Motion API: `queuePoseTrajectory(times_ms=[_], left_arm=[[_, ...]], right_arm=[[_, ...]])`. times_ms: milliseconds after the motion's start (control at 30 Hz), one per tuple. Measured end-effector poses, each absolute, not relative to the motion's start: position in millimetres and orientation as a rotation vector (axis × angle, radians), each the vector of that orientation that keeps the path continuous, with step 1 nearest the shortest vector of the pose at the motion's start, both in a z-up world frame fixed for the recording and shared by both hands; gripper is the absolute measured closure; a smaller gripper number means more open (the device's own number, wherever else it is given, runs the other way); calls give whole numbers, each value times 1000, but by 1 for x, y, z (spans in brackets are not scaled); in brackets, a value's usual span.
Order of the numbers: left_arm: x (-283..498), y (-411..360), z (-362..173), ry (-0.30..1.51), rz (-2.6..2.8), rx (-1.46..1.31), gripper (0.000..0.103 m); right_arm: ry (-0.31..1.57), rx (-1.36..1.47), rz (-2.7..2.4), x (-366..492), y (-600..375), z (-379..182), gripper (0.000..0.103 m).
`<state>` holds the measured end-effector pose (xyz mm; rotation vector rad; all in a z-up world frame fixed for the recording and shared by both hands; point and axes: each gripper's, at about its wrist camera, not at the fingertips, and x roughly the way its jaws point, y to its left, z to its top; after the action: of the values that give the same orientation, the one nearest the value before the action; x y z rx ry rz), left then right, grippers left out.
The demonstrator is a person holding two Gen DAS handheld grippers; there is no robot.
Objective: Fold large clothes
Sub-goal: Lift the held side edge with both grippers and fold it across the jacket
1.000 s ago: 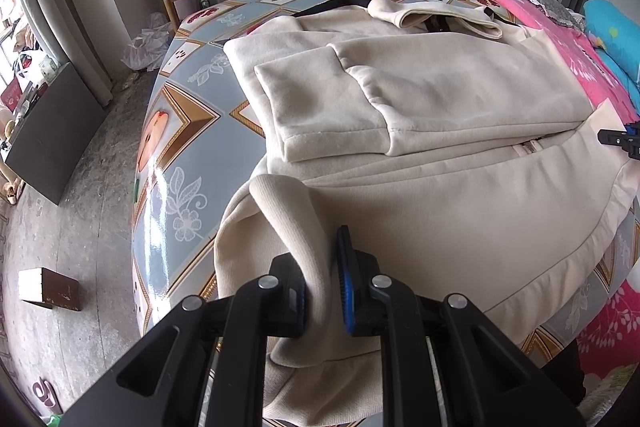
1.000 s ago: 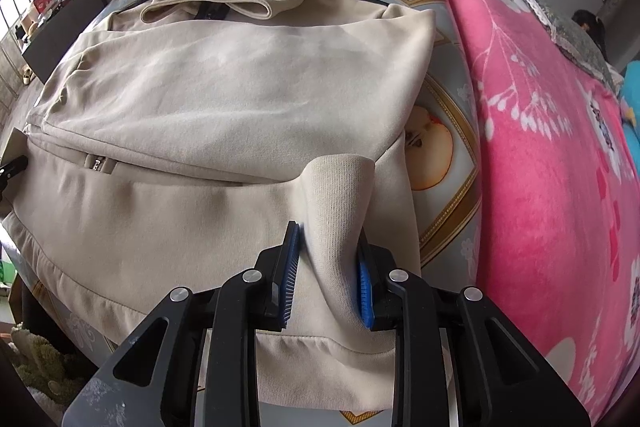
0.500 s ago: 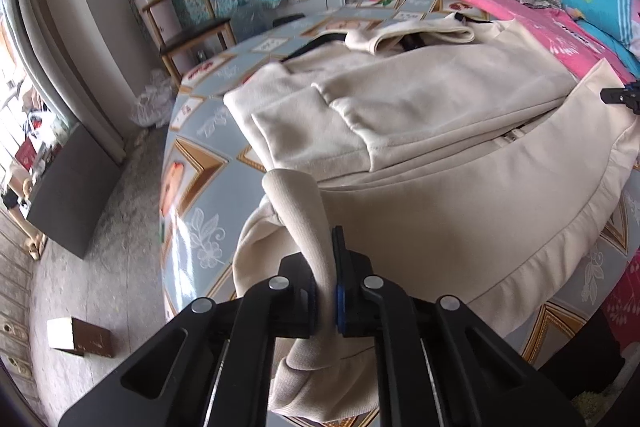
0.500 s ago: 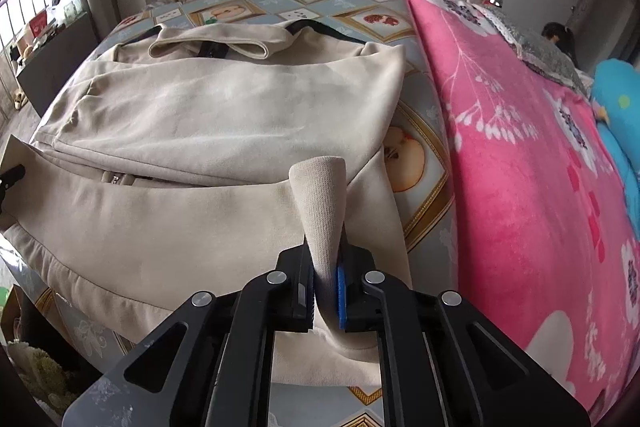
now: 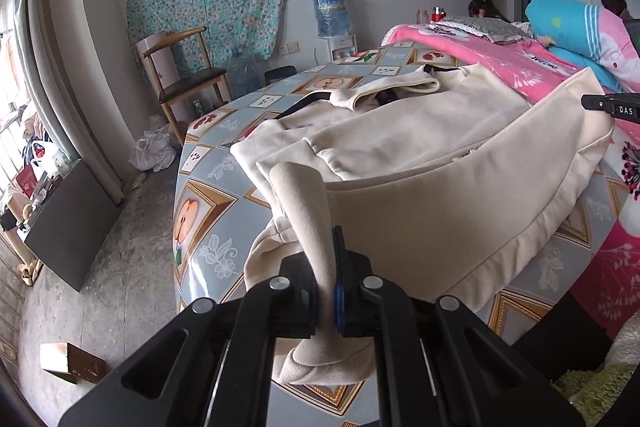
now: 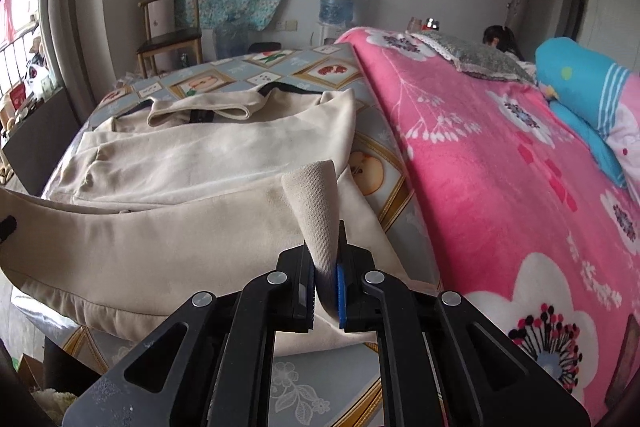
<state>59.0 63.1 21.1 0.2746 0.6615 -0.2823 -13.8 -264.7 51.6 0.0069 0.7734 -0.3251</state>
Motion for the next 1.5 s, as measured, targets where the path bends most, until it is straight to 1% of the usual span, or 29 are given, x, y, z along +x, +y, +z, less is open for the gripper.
queuePoseTrajectory(times_ms=[333, 600, 767, 967, 1233, 1367, 1500], left_arm=[[41, 70, 56, 593, -271, 193, 97], [36, 73, 75, 540, -272, 182, 97], [48, 78, 85, 517, -284, 164, 97], [100, 84, 101, 465, -281, 136, 97], [214, 77, 115, 464, -266, 135, 97], [276, 66, 101, 536, -259, 171, 97], [332, 65, 59, 704, -240, 152, 97]], right_arm=[[631, 52, -333, -36, -270, 86, 95], [579, 103, -331, -39, -278, 97, 95], [550, 117, -311, -30, -284, 105, 95], [510, 100, -245, 26, -295, 119, 96], [530, 133, -184, 146, -323, 117, 97], [584, 140, -190, 205, -333, 98, 97], [701, 124, -200, 250, -338, 57, 97]])
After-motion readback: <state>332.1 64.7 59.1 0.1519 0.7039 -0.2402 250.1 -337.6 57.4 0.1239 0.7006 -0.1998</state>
